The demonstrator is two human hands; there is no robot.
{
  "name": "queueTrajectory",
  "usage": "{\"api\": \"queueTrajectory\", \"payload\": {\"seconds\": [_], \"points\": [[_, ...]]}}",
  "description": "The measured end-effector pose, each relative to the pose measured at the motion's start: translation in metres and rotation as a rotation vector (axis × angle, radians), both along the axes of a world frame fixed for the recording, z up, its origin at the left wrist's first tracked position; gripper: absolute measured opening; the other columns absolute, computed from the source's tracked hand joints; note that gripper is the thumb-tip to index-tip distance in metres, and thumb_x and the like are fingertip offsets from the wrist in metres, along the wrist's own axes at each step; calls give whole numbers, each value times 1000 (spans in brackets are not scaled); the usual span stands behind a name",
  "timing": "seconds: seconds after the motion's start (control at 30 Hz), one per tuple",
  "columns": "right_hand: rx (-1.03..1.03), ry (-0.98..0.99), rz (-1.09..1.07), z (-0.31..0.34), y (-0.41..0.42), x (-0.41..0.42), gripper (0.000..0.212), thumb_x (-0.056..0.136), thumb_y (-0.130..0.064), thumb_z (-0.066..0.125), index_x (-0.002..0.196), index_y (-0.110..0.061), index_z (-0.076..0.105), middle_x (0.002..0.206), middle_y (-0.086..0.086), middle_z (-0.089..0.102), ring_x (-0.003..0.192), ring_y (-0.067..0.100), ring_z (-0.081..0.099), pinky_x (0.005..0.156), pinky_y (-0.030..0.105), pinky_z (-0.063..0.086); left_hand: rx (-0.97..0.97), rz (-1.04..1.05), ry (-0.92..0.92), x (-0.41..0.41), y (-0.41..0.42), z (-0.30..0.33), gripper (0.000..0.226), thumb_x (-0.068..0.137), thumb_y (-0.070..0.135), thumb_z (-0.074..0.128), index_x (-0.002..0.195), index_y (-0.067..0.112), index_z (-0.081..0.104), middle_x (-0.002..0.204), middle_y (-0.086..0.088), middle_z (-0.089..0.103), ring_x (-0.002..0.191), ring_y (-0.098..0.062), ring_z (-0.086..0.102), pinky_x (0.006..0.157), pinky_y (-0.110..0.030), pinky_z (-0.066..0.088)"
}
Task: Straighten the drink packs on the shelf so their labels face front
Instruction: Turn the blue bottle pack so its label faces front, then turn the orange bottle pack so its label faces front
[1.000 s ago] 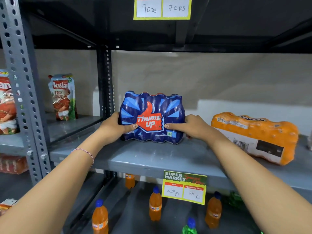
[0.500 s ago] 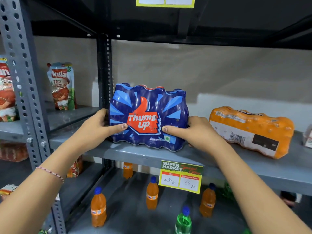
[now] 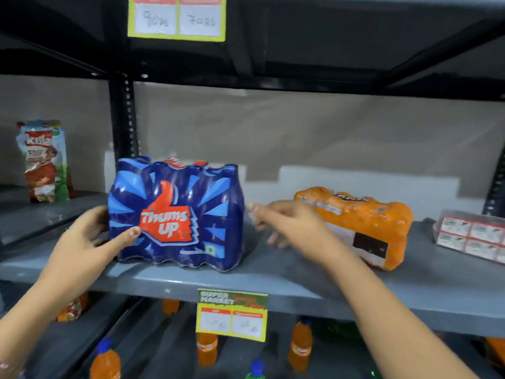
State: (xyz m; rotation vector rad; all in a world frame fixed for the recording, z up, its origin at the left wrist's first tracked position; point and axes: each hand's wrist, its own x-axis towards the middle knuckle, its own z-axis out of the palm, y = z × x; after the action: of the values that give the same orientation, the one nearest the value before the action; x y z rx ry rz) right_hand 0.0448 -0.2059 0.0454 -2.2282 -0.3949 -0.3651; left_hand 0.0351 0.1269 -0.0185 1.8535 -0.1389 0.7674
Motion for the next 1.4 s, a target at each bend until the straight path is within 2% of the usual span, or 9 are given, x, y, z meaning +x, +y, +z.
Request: {"api": "queueTrajectory", "payload": {"seconds": [0.07,0.13,0.23,0.33,0.5,0.7,1.07,1.3,1.4], "points": [[1,-204,-255,24,-48,8,68,80,-76,51,73,-11,69,64,8,68,65,22,64,67,48,55,-84,80,-83,15,18,-11,53,82,42,75,130,27,57,138,-4,62,124,-21,59,103,-50,47],[-145,-250,-571,49,-99,18,54,91,-62,46,84,-16,71,87,11,74,91,32,67,75,40,49,-44,118,-173,24,32,-32,54,87,49,68,133,21,58,138,-10,61,122,-28,60,106,-56,43],[-346,80,-819,58,-158,51,60,92,-61,39,123,-16,64,133,18,63,123,40,56,97,48,42,38,31,-322,-18,-64,-4,35,99,21,51,120,-3,65,115,-25,67,104,-34,64,113,-47,37],[-280,367,-667,46,-173,68,70,90,-67,43,135,-16,61,144,12,59,128,36,56,106,46,43,121,-181,-590,-53,-169,32,21,93,6,48,102,1,67,96,-17,69,93,-27,67,88,-33,52],[-235,265,-641,43,-177,68,76,81,-74,51,127,-15,64,135,13,65,118,37,61,102,47,47,2,-373,-257,4,-235,43,26,91,6,54,101,24,70,106,2,72,102,-15,67,87,-26,53],[-400,-86,-749,40,-151,41,67,91,-69,42,130,-17,60,134,11,53,112,40,60,94,48,38,-282,-360,243,66,-274,66,20,98,19,53,117,19,61,118,-1,62,116,-21,58,92,-26,43],[-358,-767,-544,-1,-137,23,52,84,-60,62,121,-24,64,122,4,58,115,30,55,88,45,37,-439,-510,396,78,-272,72,54,92,66,43,113,23,69,102,-12,77,96,-33,73,89,-50,56],[-270,-605,-259,-18,-161,44,61,83,-62,59,133,-30,47,147,-4,40,140,21,31,98,50,40,-519,-567,382,79,-283,74,59,85,72,47,114,26,73,105,-12,78,101,-35,72,94,-54,53],[-139,-497,-159,-15,-169,53,56,85,-48,70,132,-34,44,156,-7,36,148,18,22,109,59,35,-487,-558,349,76,-287,86,41,93,53,46,97,20,70,87,-8,77,86,-29,71,78,-41,56]]}}
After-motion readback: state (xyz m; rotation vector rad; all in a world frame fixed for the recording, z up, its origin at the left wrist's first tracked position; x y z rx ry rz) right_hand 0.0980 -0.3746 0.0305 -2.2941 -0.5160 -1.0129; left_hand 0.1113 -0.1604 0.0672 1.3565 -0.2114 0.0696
